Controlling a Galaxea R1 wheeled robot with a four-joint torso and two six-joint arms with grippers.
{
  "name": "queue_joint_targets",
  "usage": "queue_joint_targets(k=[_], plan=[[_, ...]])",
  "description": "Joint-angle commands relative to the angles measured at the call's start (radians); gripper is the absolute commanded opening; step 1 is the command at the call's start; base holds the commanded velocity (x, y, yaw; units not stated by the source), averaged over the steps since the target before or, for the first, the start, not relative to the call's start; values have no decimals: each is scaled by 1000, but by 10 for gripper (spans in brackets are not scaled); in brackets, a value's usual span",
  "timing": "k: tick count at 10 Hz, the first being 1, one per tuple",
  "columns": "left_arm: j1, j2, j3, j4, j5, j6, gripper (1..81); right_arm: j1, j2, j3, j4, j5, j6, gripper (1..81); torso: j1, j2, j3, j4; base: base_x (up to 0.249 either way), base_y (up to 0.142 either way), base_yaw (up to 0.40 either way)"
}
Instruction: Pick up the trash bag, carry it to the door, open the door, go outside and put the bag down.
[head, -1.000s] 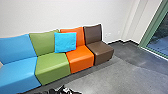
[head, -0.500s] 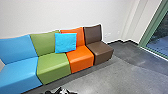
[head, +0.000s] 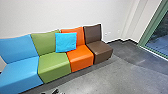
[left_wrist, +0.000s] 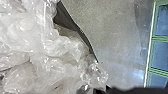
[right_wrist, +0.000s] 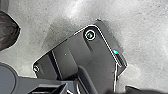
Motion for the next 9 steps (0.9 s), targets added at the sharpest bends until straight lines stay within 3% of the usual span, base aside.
queue_joint_targets(k=[1,6,7,9], plan=[[-107,-54,57,-19,71,5,10,24,-50,2,-1,-72,-3,811,-63,97,66,0,0,0,0],[-33,-74,72,13,71,8,10,26,-18,-18,-6,-71,-4,811,-184,283,193,0,0,0,0],[-6,-80,72,11,68,36,10,32,-7,-21,-19,-71,-4,811,-209,321,145,0,0,0,0],[50,-103,69,11,66,77,10,33,16,-33,-39,-71,-4,811,-248,377,164,0,0,0,0]])
